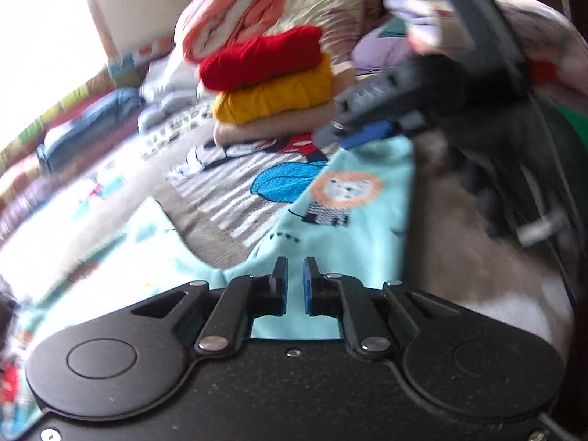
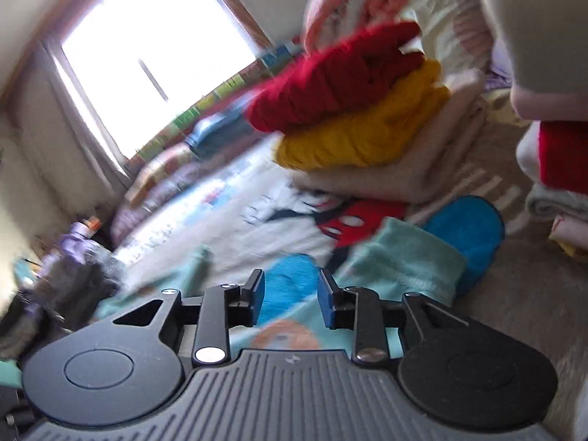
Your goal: Fold clothes
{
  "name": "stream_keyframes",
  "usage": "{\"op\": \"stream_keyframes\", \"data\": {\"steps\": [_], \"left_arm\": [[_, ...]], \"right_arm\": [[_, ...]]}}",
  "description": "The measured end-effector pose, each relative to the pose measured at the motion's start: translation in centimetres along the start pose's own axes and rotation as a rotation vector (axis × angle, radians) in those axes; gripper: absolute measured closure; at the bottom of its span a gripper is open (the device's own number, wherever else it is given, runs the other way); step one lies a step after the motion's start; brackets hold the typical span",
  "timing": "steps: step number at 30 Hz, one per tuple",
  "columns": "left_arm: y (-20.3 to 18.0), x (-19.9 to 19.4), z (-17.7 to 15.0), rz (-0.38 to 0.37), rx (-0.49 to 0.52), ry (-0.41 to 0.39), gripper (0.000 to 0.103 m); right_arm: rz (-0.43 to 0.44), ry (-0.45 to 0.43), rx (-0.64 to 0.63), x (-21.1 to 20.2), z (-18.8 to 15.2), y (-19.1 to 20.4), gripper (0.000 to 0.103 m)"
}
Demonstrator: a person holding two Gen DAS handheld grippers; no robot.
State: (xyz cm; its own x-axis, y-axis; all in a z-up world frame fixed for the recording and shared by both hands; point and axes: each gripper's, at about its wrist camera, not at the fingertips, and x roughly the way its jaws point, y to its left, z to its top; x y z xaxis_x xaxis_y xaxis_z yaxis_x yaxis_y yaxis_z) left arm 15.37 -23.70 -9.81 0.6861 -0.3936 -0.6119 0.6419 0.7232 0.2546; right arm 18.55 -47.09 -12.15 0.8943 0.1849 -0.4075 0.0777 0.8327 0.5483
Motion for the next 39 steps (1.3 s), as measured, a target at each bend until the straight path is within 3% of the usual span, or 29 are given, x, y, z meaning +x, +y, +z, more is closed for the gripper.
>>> {"op": "stream_keyframes", "data": {"steps": [2, 5, 8, 12, 18, 21, 24, 26, 28, 32, 35, 39], "left_arm": [[1.1, 2.5, 0.4, 0.000, -0.055, 0.067, 0.097], [2.5, 3.2, 0.5, -0.006, -0.168, 0.068, 0.095], [4.6, 2.8, -0.3, -0.044, -0.383, 0.083, 0.095], [6.6, 2.1, -0.8, -0.043, -0.558, 0.077, 0.096], [6.8, -0.5, -0.7, -0.038, -0.583, -0.002, 0.096], [5.0, 1.2, -1.1, -0.023, -0.489, 0.081, 0.095], [4.1, -0.9, -0.8, -0.019, -0.426, 0.040, 0.095], [4.3, -3.4, -1.1, -0.006, -0.399, 0.003, 0.074], [5.0, -5.9, -2.0, 0.016, -0.377, -0.021, 0.071], [8.1, -9.4, -6.6, 0.066, -0.434, 0.007, 0.071], [9.8, -11.5, -10.3, 0.096, -0.488, 0.021, 0.071], [12.7, -13.2, -13.7, 0.134, -0.612, 0.033, 0.071]], "right_arm": [[-0.055, 0.003, 0.035, 0.4, -0.1, -0.8, 0.071], [-0.063, -0.011, 0.100, 0.2, -0.3, -2.4, 0.074], [-0.074, -0.028, 0.151, 0.0, -0.5, -3.7, 0.074], [-0.098, -0.054, 0.192, -0.2, -0.6, -4.6, 0.077], [-0.106, -0.058, 0.199, 0.0, -0.5, -5.0, 0.079], [-0.111, -0.060, 0.195, -0.1, -0.5, -5.0, 0.079], [-0.127, -0.067, 0.177, -0.3, -0.6, -4.7, 0.079], [-0.140, -0.078, 0.171, -0.8, -0.6, -4.4, 0.077], [-0.155, -0.091, 0.162, -1.2, -0.5, -4.2, 0.075], [-0.177, -0.106, 0.106, -2.0, -0.6, -2.9, 0.067], [-0.168, -0.114, 0.002, -2.9, -0.8, -0.6, 0.067], [-0.072, -0.085, -0.161, -3.7, -1.8, 3.7, 0.067]]}}
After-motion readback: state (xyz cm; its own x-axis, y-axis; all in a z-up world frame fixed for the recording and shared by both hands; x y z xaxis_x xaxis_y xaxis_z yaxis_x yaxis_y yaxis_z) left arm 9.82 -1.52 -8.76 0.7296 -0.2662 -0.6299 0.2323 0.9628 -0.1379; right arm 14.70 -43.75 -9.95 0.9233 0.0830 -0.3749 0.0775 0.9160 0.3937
